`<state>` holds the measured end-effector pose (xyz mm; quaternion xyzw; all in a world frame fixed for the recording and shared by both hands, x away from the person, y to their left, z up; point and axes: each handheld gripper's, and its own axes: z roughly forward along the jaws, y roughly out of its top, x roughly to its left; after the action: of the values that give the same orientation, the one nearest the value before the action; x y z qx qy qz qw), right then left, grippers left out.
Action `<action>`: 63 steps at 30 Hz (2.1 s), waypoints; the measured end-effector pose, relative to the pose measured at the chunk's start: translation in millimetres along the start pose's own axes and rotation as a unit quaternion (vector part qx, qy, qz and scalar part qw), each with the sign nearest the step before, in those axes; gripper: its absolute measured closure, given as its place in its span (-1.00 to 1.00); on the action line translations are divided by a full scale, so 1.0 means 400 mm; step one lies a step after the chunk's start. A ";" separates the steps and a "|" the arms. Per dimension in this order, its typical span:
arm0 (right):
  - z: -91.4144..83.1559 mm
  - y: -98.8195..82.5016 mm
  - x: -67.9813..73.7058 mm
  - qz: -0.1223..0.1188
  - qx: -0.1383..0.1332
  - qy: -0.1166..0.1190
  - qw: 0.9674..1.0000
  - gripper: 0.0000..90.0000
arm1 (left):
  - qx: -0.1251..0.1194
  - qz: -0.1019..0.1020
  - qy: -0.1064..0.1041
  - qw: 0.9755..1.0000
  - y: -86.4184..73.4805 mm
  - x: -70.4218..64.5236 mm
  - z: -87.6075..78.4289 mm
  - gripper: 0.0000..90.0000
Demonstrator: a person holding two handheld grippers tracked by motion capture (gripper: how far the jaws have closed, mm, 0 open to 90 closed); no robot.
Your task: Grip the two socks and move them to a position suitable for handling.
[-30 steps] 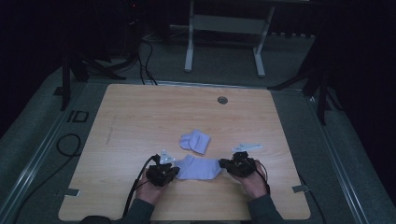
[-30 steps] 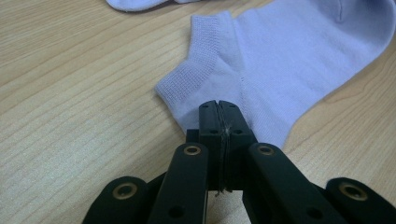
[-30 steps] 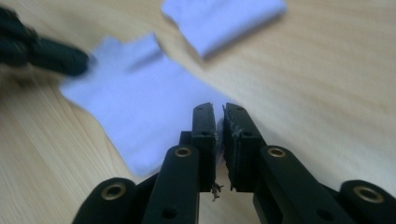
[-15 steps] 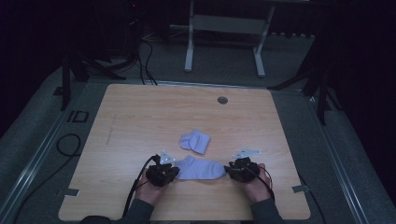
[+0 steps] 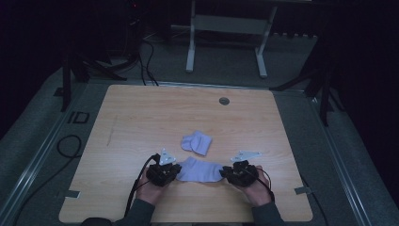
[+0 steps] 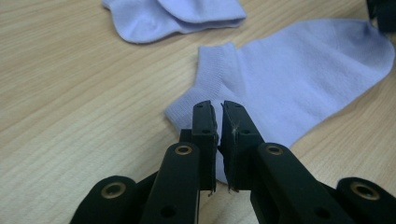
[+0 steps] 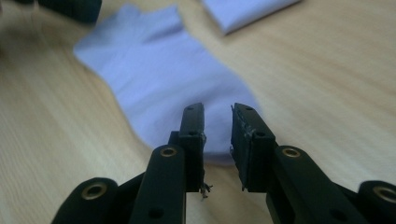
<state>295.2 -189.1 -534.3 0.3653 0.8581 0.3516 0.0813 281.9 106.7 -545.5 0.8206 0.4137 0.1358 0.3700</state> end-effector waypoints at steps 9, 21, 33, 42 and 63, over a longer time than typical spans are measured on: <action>0.044 0.000 -0.021 -0.013 0.034 -0.016 0.999 0.69 | -0.005 -0.006 0.007 1.000 0.003 0.016 -0.007 0.86; 0.055 0.115 -0.018 -0.030 0.000 -0.048 0.998 0.59 | -0.009 -0.017 0.020 1.000 0.003 0.040 -0.010 0.86; 0.173 0.245 -0.009 -0.019 0.000 -0.050 0.999 0.60 | -0.011 -0.032 0.034 0.999 0.002 0.068 -0.010 0.90; 0.258 0.320 0.015 -0.015 0.021 -0.050 0.998 0.47 | -0.010 -0.029 0.039 0.999 0.001 0.066 -0.008 0.90; 0.258 0.323 0.030 -0.043 0.051 -0.038 0.997 0.98 | -0.004 -0.019 0.037 0.999 -0.001 0.054 0.002 0.89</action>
<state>401.3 -62.1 -523.5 0.3451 0.8861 0.2891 0.1103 295.6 123.1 -548.0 0.8054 0.4423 0.1610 0.3602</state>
